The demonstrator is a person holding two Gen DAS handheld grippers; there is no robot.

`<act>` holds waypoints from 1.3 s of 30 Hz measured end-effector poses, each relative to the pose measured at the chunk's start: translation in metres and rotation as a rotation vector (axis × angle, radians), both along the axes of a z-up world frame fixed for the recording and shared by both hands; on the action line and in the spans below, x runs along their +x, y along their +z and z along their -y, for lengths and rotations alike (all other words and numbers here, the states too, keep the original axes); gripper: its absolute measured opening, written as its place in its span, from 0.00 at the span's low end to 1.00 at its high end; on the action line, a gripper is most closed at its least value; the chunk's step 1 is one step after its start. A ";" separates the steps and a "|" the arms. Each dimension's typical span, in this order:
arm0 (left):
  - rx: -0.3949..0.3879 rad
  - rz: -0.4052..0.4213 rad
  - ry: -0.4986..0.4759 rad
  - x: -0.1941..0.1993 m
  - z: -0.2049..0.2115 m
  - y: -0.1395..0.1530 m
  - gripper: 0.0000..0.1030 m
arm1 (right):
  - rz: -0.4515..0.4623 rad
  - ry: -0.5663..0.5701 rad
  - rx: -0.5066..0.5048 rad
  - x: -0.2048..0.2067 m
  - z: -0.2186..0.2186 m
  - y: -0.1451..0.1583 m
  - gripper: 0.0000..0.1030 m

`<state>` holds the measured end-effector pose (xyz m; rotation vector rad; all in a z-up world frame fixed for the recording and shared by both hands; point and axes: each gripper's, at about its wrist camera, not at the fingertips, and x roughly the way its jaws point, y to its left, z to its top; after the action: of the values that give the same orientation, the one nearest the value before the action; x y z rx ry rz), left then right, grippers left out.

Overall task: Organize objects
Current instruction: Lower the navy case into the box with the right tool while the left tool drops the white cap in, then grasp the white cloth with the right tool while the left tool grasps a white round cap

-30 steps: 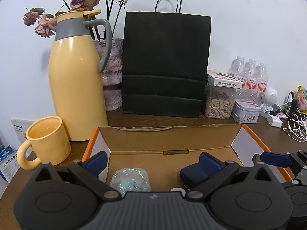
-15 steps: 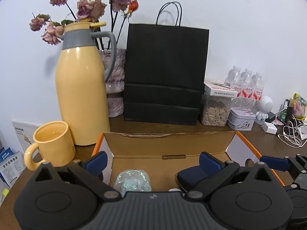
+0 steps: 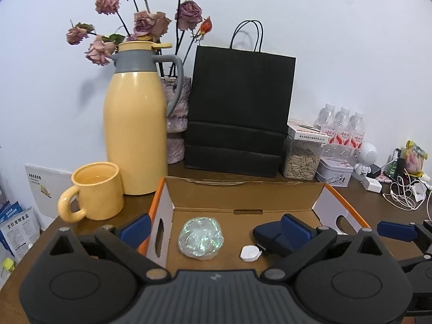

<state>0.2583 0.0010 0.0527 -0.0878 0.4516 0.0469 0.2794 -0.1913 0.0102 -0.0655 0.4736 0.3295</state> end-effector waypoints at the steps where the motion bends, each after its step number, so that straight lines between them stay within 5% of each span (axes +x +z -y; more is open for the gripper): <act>1: 0.001 0.002 0.000 -0.004 -0.001 0.000 0.99 | 0.004 0.004 -0.001 -0.005 0.001 0.000 1.00; 24: 0.066 -0.039 0.100 -0.090 -0.058 -0.019 0.99 | -0.034 -0.019 0.000 -0.086 0.049 -0.020 1.00; 39: 0.088 -0.143 0.115 -0.093 -0.089 -0.054 0.99 | -0.073 0.006 0.000 -0.097 0.045 -0.036 1.00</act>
<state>0.1648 0.0899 -0.0013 -0.0235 0.5859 0.1867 0.1825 -0.2368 -0.0257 -0.0548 0.5453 0.3389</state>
